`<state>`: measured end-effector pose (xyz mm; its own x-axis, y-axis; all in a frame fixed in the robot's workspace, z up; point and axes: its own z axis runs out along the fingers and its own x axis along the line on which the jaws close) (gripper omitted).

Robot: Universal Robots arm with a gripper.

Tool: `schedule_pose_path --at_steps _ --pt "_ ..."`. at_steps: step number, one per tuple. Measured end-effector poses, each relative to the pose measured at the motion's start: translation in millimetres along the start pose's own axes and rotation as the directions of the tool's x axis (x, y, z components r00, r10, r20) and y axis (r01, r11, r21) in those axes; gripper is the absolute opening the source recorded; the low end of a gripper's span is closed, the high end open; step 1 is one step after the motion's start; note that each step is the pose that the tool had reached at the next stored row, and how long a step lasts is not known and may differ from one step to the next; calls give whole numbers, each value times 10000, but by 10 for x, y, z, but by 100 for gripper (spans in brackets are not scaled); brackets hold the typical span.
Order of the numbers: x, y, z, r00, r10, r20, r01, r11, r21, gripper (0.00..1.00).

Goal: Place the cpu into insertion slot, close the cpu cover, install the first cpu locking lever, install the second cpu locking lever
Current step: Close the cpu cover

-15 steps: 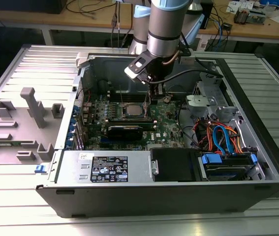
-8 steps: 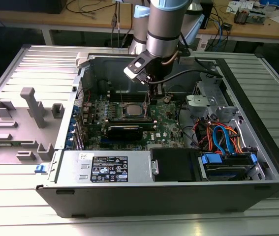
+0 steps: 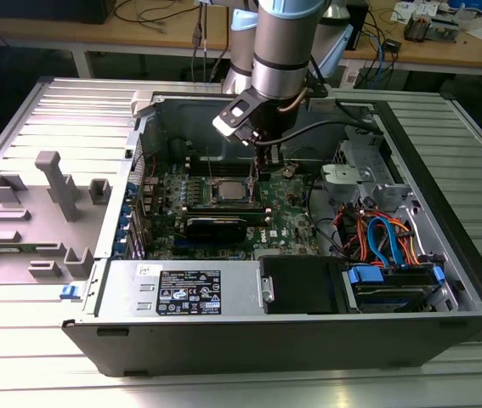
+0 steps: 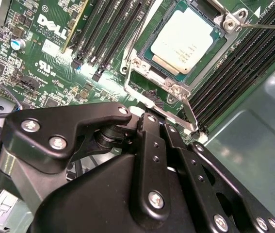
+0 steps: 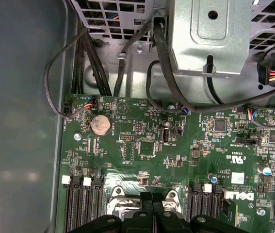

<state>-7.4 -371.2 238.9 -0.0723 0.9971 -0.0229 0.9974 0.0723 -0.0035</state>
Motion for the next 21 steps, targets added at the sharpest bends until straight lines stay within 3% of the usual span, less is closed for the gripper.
schedule_pose_path --at_steps 4,6,17,21 --pt "1 -8 2 10000 -1 0 1 10000 8 11" --pt "2 -21 19 10000 -2 -5 2 10000 69 11" --pt "4 -42 25 10000 -2 -6 2 10000 91 11" --pt "8 -94 29 10000 -2 -12 2 10000 89 11"
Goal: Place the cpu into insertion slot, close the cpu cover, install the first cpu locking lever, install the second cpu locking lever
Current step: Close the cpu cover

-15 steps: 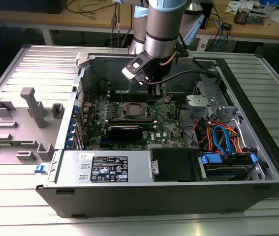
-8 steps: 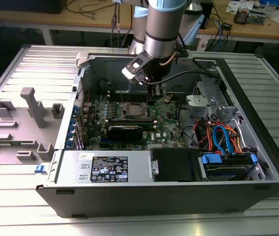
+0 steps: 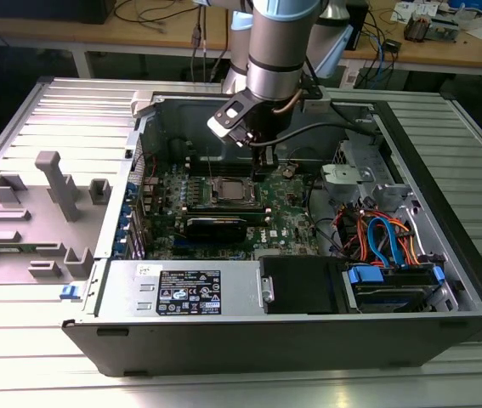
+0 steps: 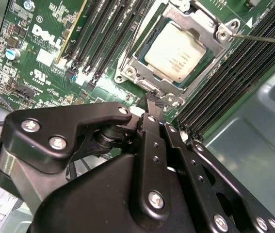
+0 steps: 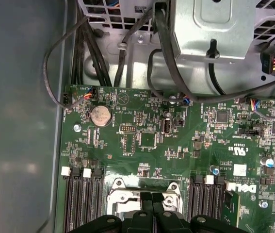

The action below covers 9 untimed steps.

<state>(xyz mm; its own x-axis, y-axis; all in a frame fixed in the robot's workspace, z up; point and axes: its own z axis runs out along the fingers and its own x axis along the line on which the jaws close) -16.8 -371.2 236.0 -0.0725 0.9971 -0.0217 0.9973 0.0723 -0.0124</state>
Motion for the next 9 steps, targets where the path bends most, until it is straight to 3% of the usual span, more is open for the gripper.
schedule_pose_path --at_steps 9 --pt "9 -134 21 10000 0 -2 0 10000 1 11"
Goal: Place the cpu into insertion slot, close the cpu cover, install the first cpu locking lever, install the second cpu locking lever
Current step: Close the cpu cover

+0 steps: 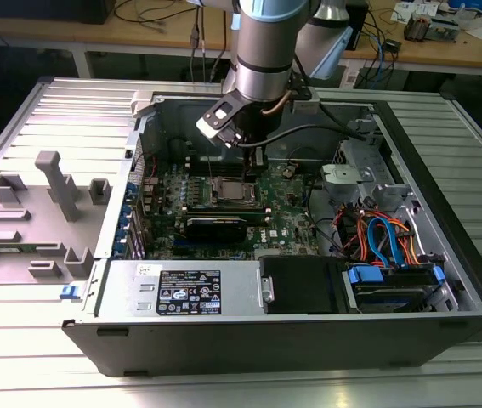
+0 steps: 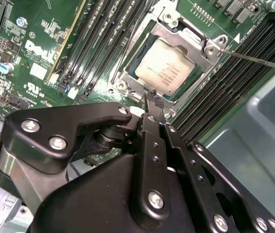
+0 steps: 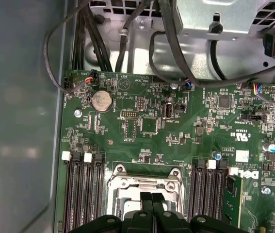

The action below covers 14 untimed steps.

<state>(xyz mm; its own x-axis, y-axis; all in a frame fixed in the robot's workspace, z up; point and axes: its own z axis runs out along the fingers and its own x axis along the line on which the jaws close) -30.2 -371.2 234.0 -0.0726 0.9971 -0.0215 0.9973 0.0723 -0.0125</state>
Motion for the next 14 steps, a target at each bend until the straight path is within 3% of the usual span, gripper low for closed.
schedule_pose_path --at_steps 14 --pt "2 -37 21 10000 0 -1 0 10000 0 11"
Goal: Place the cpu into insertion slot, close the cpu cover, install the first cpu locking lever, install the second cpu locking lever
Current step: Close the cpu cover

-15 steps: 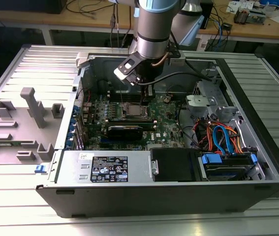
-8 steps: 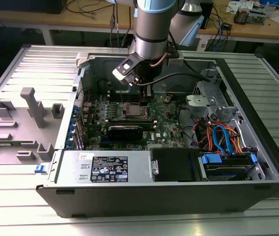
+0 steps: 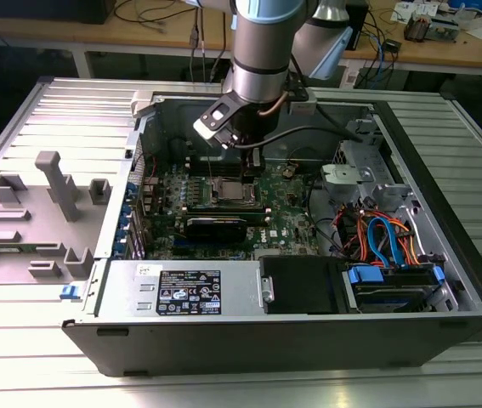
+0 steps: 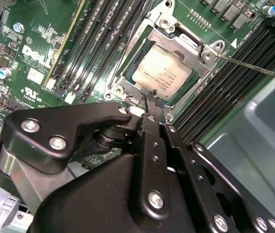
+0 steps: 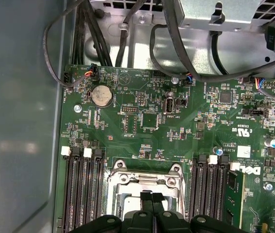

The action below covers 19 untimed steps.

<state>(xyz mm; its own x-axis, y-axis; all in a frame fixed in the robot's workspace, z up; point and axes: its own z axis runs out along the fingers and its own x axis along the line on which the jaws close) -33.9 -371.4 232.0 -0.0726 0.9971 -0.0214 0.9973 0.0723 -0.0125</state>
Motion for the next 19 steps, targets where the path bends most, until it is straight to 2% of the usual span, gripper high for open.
schedule_pose_path --at_steps 19 --pt "-2 -26 23 10000 -21 -5 21 10000 -3 11"
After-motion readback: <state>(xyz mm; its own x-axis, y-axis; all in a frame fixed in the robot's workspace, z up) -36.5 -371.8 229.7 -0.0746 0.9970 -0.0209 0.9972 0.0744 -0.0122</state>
